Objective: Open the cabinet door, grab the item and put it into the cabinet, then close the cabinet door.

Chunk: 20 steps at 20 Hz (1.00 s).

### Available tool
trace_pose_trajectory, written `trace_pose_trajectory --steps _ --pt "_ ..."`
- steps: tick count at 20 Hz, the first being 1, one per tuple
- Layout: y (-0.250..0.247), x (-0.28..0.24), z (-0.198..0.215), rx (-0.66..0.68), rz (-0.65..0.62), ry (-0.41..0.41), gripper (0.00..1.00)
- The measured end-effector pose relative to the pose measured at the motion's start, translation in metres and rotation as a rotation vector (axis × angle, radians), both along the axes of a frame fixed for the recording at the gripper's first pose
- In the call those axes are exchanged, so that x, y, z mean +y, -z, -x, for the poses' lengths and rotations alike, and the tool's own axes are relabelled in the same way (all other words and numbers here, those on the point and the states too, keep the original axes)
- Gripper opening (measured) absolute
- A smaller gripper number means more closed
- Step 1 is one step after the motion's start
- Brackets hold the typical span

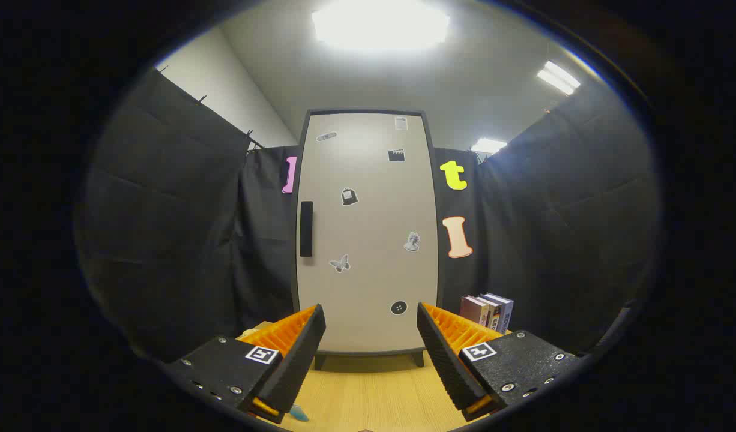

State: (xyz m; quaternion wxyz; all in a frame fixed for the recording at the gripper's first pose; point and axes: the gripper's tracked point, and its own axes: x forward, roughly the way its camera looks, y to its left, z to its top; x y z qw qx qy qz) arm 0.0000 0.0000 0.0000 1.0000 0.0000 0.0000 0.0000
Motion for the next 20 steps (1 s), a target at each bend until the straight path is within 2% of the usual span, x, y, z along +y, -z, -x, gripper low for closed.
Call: trace_pose_trajectory --steps 20 --pt "0.005 -0.005 -0.013 0.016 -0.027 0.000 0.95"
